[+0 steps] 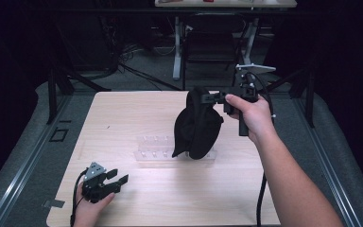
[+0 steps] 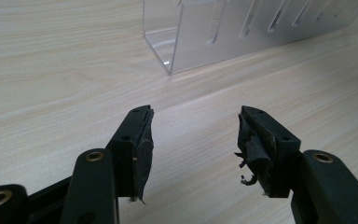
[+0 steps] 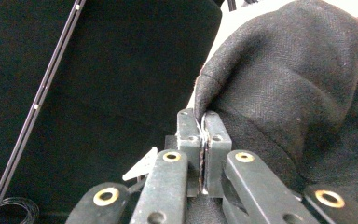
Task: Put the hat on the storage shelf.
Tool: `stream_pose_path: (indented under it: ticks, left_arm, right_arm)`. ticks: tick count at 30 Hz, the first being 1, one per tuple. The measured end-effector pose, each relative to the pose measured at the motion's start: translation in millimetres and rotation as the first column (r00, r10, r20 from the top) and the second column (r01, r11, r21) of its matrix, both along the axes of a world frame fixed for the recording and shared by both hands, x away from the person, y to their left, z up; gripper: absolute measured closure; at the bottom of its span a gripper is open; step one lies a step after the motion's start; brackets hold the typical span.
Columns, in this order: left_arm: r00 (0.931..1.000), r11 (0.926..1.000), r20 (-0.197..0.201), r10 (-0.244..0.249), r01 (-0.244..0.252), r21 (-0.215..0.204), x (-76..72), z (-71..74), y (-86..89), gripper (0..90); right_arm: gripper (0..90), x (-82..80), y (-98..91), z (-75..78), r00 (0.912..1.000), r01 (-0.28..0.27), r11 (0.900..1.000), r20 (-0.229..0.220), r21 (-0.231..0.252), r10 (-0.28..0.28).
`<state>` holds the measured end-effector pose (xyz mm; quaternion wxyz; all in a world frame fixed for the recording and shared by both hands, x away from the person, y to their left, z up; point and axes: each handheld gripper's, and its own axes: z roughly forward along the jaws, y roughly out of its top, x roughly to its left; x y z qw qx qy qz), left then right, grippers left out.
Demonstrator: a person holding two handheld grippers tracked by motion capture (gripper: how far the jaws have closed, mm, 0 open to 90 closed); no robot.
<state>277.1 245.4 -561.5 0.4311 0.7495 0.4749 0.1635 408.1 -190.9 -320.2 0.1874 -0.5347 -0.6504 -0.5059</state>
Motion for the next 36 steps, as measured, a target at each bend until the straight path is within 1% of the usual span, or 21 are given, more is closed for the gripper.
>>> stream_pose_path:
  ticks: [2, 4, 8, 9, 10, 15, 20, 22, 23, 27, 30, 33, 34, 36]
  left_arm:
    - [1.0, 1.0, 0.0, -0.005, 0.005, 0.001, -0.6, 1.5, -0.9, 45.0]
    - [0.9999, 1.0, 0.012, -0.008, 0.008, -0.006, -1.0, 2.4, -2.9, 45.0]
    - [0.9994, 0.9997, 0.027, -0.022, 0.022, -0.01, -1.9, 7.3, -8.0, 45.3]
    - [0.9992, 0.9996, 0.033, -0.021, 0.022, -0.018, -1.6, 8.4, -9.6, 45.8]
    - [0.9991, 0.9993, 0.031, -0.029, 0.03, -0.023, -1.4, 10.5, -10.7, 45.8]
    - [0.9966, 0.9981, 0.06, -0.056, 0.057, -0.022, -1.3, 18.3, -19.4, 47.2]
    - [0.995, 0.9966, 0.06, -0.08, 0.081, -0.012, -0.8, 23.3, -24.7, 48.1]
    - [0.9938, 0.9959, 0.07, -0.087, 0.088, -0.017, -0.2, 25.9, -26.0, 48.3]
    - [0.9933, 0.9952, 0.07, -0.092, 0.094, -0.026, 0.1, 28.4, -27.5, 48.4]
    - [0.9882, 0.992, 0.091, -0.124, 0.126, -0.016, 3.0, 37.7, -34.6, 48.4]
    - [0.9847, 0.99, 0.107, -0.137, 0.14, -0.017, 6.3, 43.4, -42.9, 49.6]
    - [0.9806, 0.9869, 0.117, -0.157, 0.16, -0.019, 9.5, 48.7, -54.6, 50.2]
    - [0.9786, 0.9851, 0.117, -0.169, 0.172, -0.014, 10.6, 50.9, -59.6, 50.6]
    - [0.9764, 0.984, 0.124, -0.177, 0.178, -0.001, 12.6, 53.7, -67.8, 51.5]
  right_arm:
    - [88.5, 0.1, 1.2, -0.6, 1.0, -0.002, 1.0, 0.0, 0.003, 0.002]
    - [88.5, -0.2, 2.6, -1.4, 1.0, -0.003, 1.0, 0.005, 0.008, 0.003]
    - [88.5, -0.6, 6.2, -4.2, 1.0, -0.003, 0.9997, 0.0, 0.026, 0.003]
    - [88.4, -0.9, 7.1, -4.8, 1.0, -0.007, 0.9995, 0.001, 0.03, 0.007]
    - [88.5, -1.4, 8.7, -5.5, 1.0, -0.004, 0.9993, 0.001, 0.038, 0.003]
    - [88.5, -2.4, 13.5, -8.5, 1.0, -0.002, 0.9981, -0.001, 0.061, 0.002]
    - [88.5, -1.9, 13.7, -11.5, 0.9999, 0.004, 0.9969, -0.011, 0.079, -0.004]
    - [88.4, -1.5, 13.2, -12.1, 0.9999, 0.003, 0.9967, -0.013, 0.081, -0.002]
    - [88.4, -1.4, 13.1, -12.4, 0.9999, 0.005, 0.9964, -0.015, 0.084, -0.003]
    - [88.4, -1.0, 13.3, -14.5, 0.9997, 0.006, 0.9955, -0.024, 0.095, -0.004]
    - [88.4, -0.6, 14.5, -15.8, 0.9995, 0.008, 0.994, -0.032, 0.109, -0.005]
    - [88.4, -0.3, 15.9, -15.9, 0.9994, 0.01, 0.9939, -0.033, 0.11, -0.007]
    - [88.4, -0.2, 16.1, -15.9, 0.9995, 0.008, 0.994, -0.032, 0.109, -0.004]
    - [88.3, -0.3, 17.4, -15.9, 0.9994, 0.01, 0.9936, -0.034, 0.112, -0.006]
